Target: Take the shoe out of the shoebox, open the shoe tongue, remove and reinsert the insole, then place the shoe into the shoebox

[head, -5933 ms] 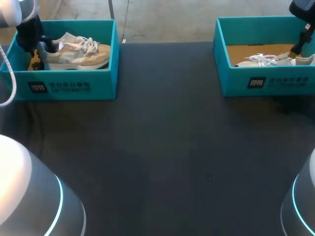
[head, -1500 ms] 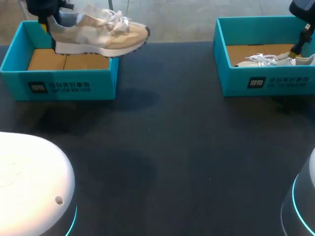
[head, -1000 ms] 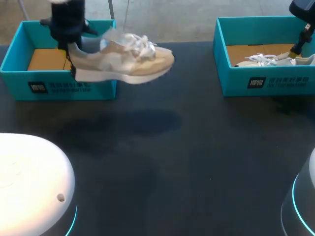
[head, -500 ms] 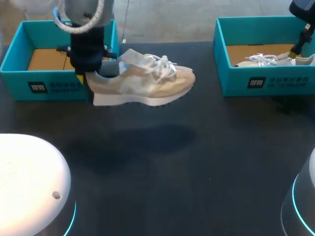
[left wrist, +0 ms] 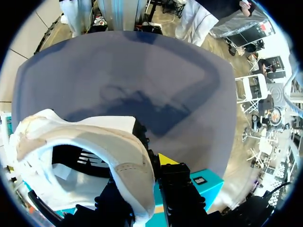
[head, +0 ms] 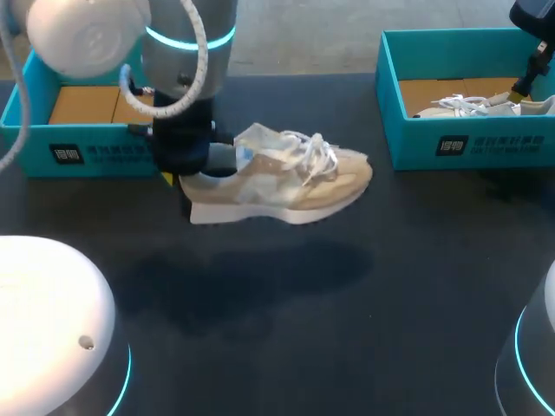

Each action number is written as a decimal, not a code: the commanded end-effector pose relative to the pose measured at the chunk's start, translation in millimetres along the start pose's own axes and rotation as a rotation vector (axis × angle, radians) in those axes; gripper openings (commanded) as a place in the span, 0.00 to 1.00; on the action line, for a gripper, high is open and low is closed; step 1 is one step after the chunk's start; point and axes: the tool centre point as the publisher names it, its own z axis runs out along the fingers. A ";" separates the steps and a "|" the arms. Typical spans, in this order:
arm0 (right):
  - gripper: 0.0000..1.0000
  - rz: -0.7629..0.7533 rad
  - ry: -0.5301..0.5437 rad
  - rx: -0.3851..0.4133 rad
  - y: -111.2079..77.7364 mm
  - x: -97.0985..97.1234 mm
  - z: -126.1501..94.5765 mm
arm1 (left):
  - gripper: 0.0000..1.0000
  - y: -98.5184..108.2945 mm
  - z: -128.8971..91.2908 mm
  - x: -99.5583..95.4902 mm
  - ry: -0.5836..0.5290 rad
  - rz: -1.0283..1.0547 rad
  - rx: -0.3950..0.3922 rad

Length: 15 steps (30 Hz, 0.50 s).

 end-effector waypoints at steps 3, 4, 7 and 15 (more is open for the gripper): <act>1.00 -0.001 0.000 0.000 -0.1 -0.1 0.3 | 0.00 -8.6 24.6 -13.7 0.001 0.007 -0.025; 1.00 -0.001 0.000 0.000 -0.1 -0.1 0.3 | 0.00 -10.5 30.3 -16.9 0.007 0.015 -0.037; 1.00 -0.001 0.000 0.000 -0.1 -0.1 0.3 | 0.00 -15.5 44.2 -26.4 -0.021 0.035 -0.020; 1.00 -0.001 0.000 0.000 -0.1 -0.1 0.3 | 0.00 -11.1 84.0 -38.5 -0.058 0.020 -0.028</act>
